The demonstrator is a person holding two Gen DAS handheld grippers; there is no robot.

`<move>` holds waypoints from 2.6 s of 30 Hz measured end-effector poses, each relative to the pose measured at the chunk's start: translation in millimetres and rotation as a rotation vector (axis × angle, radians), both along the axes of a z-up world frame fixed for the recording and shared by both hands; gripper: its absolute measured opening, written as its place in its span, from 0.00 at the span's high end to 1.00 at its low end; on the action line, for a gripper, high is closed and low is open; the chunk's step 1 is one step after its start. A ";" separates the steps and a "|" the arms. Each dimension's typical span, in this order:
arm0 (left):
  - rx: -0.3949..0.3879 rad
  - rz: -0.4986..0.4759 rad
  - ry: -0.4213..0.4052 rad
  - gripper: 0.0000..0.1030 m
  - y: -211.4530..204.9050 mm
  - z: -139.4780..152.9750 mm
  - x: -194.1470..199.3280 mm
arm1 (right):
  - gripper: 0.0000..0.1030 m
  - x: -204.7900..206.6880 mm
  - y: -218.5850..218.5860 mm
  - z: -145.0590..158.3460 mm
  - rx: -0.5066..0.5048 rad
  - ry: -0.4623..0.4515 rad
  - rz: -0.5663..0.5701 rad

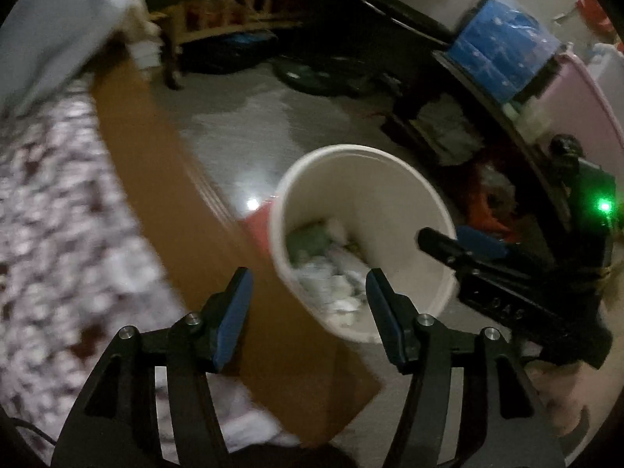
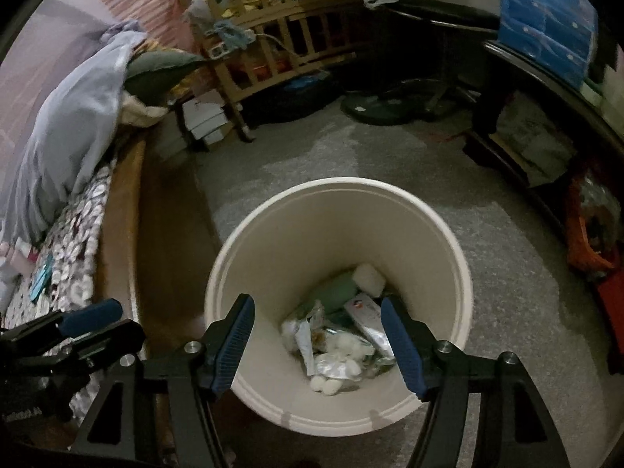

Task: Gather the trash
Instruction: 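Move both tools back to the bed over the rainbow box and blue wrapper, then grasp the rainbow-logo medicine box with the left tool while the right tool grasps the blue wrapper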

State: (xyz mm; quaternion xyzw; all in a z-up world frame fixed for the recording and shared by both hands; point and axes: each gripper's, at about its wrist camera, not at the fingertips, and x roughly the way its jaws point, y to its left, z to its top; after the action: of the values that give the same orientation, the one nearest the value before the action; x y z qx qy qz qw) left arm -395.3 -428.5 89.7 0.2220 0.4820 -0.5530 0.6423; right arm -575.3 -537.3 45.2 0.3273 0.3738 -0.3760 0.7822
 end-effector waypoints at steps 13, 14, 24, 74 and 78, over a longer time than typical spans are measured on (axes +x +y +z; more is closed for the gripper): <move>0.083 0.407 -0.164 0.43 152.0 19.3 133.2 | 0.35 111.0 69.3 25.1 0.005 -0.079 0.253; 0.095 0.449 -0.164 0.43 163.2 18.6 145.0 | 0.34 120.9 75.9 26.9 0.005 -0.085 0.278; 0.183 0.735 -0.173 0.39 231.0 -0.9 247.6 | 0.31 217.7 148.1 34.9 -0.017 -0.095 0.535; 0.221 0.497 -0.084 0.76 224.7 -47.6 350.8 | 0.31 346.0 207.4 14.4 0.131 -0.058 0.753; 0.190 0.458 -0.005 0.76 270.7 -41.3 320.0 | 0.31 356.1 206.3 12.4 0.170 -0.077 0.728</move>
State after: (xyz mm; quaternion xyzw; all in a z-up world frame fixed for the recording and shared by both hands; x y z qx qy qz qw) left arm -75.3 -157.7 48.4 0.1678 0.5679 -0.3446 0.7284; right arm -219.2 -330.9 57.6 0.2507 0.4659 -0.0280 0.8481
